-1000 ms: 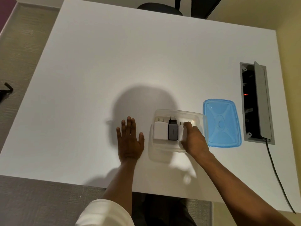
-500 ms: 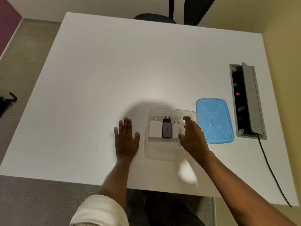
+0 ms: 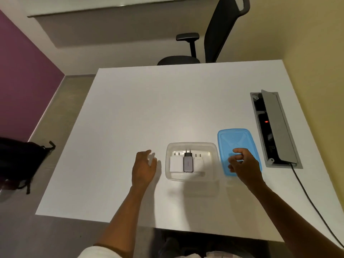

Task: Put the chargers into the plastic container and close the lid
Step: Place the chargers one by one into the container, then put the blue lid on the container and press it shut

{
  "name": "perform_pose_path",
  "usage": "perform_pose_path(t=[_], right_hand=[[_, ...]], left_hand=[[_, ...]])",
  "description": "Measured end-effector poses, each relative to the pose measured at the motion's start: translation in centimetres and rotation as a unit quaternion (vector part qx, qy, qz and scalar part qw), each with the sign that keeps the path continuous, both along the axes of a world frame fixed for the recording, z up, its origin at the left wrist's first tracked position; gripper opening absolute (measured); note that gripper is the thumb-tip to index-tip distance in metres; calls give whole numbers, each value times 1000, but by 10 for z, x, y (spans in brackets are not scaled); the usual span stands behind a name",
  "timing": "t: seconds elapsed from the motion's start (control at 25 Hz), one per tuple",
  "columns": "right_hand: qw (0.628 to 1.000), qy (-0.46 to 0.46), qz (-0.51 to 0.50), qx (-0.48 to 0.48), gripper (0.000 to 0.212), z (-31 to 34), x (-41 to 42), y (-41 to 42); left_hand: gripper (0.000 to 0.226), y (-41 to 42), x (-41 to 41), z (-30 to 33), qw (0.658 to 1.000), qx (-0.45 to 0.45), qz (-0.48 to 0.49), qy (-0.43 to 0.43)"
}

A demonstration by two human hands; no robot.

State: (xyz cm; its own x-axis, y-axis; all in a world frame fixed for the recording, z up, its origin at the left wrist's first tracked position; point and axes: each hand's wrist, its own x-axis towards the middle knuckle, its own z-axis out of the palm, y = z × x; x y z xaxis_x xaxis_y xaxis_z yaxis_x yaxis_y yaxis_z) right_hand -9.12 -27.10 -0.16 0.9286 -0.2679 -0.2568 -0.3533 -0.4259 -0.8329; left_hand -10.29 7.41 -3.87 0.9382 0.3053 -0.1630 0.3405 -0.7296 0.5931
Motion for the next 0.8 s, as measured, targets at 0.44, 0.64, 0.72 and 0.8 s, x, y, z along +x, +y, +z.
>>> perform_pose_path(t=[0.44, 0.64, 0.72, 0.8], right_hand=[[934, 178, -130, 281, 19, -40, -10, -97], [914, 217, -156, 305, 18, -57, -25, -124], [904, 237, -159, 319, 17, -63, -32, -133], [886, 253, -158, 355, 17, -68, -39, -139]], left_hand=[[20, -141, 82, 47, 989, -91, -114, -11], [20, -205, 112, 32, 983, -75, -165, 11], [27, -225, 120, 24, 979, -41, -198, 19], [38, -236, 128, 17, 971, -1, -235, 32]])
